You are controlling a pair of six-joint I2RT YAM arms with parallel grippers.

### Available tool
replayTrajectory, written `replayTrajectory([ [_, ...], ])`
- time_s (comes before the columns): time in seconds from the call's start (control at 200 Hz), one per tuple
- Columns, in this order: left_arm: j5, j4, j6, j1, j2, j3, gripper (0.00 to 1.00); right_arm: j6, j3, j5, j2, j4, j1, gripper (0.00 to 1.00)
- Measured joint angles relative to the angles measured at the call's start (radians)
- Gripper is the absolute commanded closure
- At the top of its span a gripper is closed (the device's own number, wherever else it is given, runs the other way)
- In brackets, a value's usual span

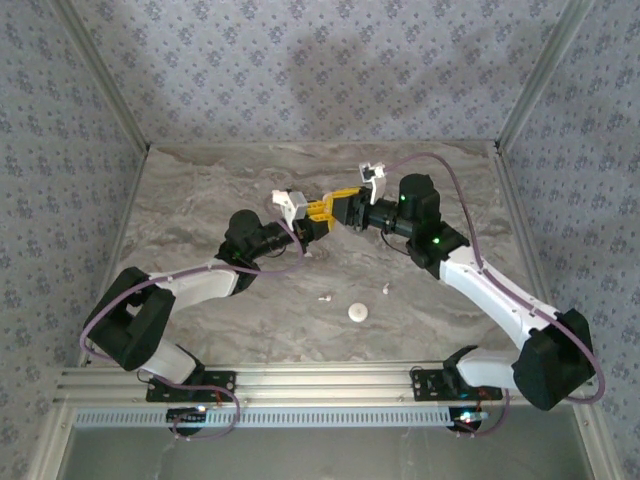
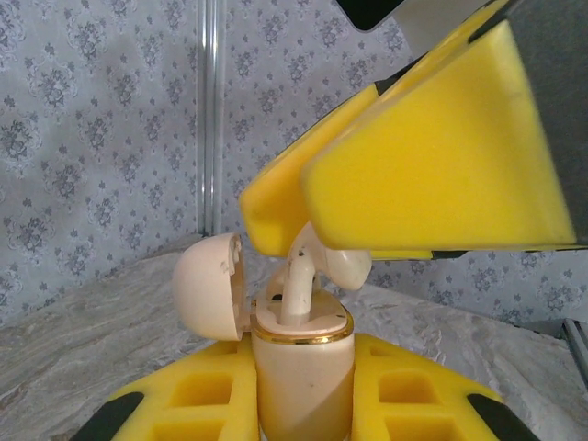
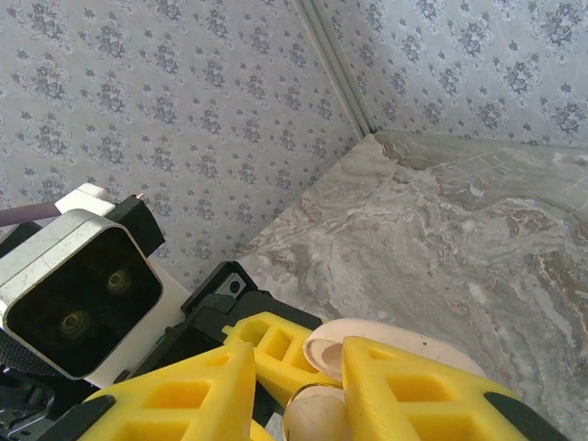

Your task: Insert wireless bluetooth earbuds into charging case

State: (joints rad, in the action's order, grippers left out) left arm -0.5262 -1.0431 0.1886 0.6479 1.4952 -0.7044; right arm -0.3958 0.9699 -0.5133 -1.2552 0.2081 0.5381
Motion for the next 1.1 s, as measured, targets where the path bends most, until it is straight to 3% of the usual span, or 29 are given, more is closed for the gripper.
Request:
replayTrajectory([
  [0.415, 0.003, 0.0, -0.001, 0.0, 0.0, 0.0, 0.89, -0.001, 0.024, 0.001, -0.001, -0.039, 0.004, 0.57],
  [1.104, 0.003, -0.008, -0.012, 0.0, -0.009, 0.0, 0.89, -0.001, 0.037, 0.029, 0.013, -0.064, 0.008, 0.53],
])
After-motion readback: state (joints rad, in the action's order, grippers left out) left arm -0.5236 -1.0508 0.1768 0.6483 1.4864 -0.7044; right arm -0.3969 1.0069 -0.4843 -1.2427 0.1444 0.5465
